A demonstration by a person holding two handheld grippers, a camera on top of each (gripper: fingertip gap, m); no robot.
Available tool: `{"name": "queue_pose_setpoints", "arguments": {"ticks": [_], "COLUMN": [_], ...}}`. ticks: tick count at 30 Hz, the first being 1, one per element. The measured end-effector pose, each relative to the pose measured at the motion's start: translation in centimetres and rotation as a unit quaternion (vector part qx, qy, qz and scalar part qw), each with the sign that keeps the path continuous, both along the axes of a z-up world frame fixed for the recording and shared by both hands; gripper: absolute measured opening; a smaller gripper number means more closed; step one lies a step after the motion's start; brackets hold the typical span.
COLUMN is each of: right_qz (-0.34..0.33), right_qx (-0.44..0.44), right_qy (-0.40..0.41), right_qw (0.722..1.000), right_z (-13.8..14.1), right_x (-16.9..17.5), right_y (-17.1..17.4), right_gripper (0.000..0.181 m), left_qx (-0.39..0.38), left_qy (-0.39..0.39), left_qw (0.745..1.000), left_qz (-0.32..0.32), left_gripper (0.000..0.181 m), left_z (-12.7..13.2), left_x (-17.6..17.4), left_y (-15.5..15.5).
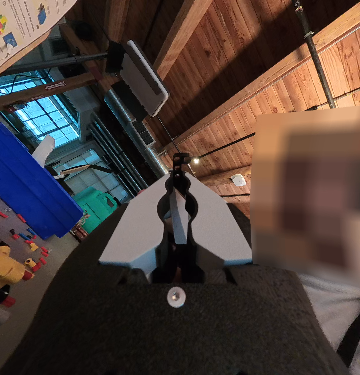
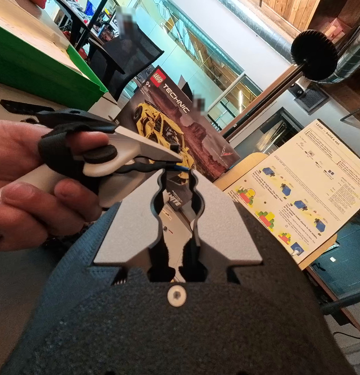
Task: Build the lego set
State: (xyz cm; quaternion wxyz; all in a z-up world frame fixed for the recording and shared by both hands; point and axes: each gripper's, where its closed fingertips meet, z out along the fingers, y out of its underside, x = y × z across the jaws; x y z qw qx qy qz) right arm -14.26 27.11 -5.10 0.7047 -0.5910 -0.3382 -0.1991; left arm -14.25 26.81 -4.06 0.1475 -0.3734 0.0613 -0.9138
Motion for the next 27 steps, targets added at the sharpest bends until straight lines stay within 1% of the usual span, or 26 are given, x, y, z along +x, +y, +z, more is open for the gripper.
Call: {"name": "queue_pose_setpoints", "arguments": {"ticks": [1,9,22,23,27], "right_qz": [-0.001,-0.002,0.000,-0.003,0.008], "right_qx": [0.001,0.005,0.005,0.007,0.004], "right_qy": [-0.002,-0.002,-0.020,-0.017,-0.021], "right_qw": [1.000,1.000,1.000,1.000,1.000], "right_z": [0.03,0.13,-0.31,-0.19,-0.06], "right_x": [0.02,-0.14,-0.35,-0.12,-0.06], "right_y": [0.00,-0.02,0.22,0.24,0.09], "right_gripper": [0.021,0.028,0.027,0.022,0.022], "left_qx": [0.001,-0.002,-0.016,-0.009,-0.007], "left_qy": [0.001,0.001,0.011,0.017,0.015], "left_qw": [1.000,1.000,1.000,1.000,1.000], "left_qz": [0.001,0.007,0.013,0.014,0.013], "left_gripper": [0.007,0.007,0.007,0.007,0.007], "left_z": [-0.01,-0.11,-0.52,-0.62,-0.50], "left_x": [0.01,0.09,0.25,0.38,0.45], "left_y": [0.01,0.06,0.25,0.07,-0.24]}}
